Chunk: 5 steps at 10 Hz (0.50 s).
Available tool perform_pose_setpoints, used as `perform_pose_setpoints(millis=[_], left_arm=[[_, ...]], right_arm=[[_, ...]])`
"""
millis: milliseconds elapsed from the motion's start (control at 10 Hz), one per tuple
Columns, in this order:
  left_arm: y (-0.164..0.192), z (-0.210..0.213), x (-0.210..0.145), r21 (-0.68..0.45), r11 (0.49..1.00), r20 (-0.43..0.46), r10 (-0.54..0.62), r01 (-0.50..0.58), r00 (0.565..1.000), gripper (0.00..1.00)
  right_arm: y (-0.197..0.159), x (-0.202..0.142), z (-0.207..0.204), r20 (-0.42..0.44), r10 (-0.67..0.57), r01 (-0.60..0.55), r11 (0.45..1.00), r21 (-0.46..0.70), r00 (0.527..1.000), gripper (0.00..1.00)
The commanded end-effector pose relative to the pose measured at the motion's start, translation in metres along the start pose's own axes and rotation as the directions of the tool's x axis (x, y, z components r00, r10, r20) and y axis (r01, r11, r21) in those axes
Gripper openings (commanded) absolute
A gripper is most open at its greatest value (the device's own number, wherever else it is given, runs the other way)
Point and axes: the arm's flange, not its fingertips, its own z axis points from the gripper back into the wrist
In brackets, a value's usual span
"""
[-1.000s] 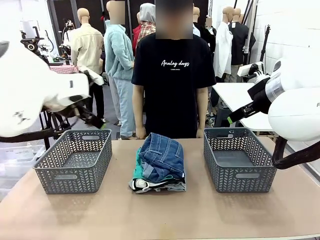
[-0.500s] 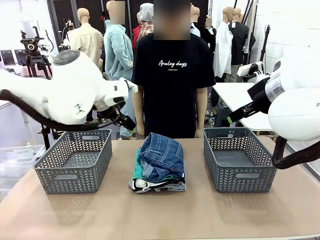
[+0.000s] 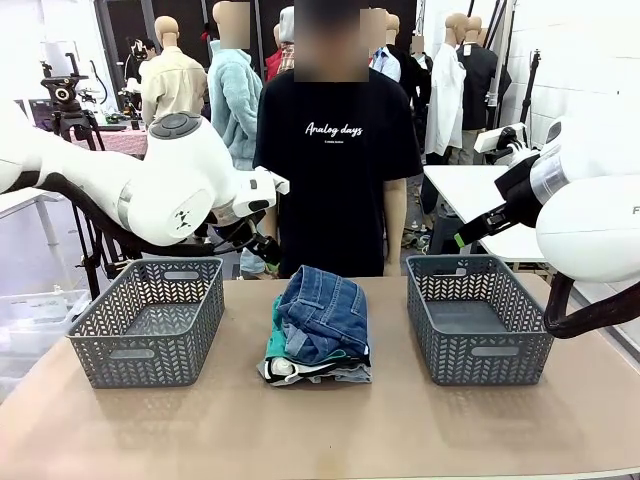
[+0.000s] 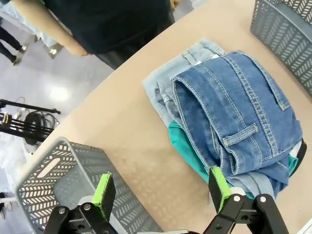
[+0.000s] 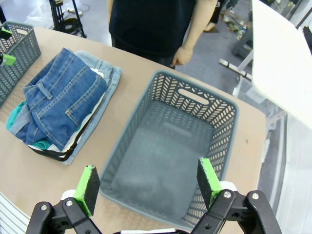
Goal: Sort the tops and bottoms.
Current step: Lift clothes from the center of the table with your left hand.
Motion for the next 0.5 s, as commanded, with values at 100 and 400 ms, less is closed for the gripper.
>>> perform_pose_setpoints(millis=[100, 400], left_arm=[[-0.018, 0.013, 0.013, 0.088, 0.996, 0.01, -0.018, 0.017, 1.0, 1.0], [-0.056, -0.037, 0.058, 0.001, 1.0, -0.085, 0.005, -0.005, 0.996, 1.0]], right_arm=[[-0.001, 0.0, -0.002, 0.008, 0.007, -0.007, 1.0, -0.009, 1.0, 1.0], [-0.001, 0.0, -0.002, 0.008, 0.007, -0.007, 1.0, -0.009, 1.0, 1.0]])
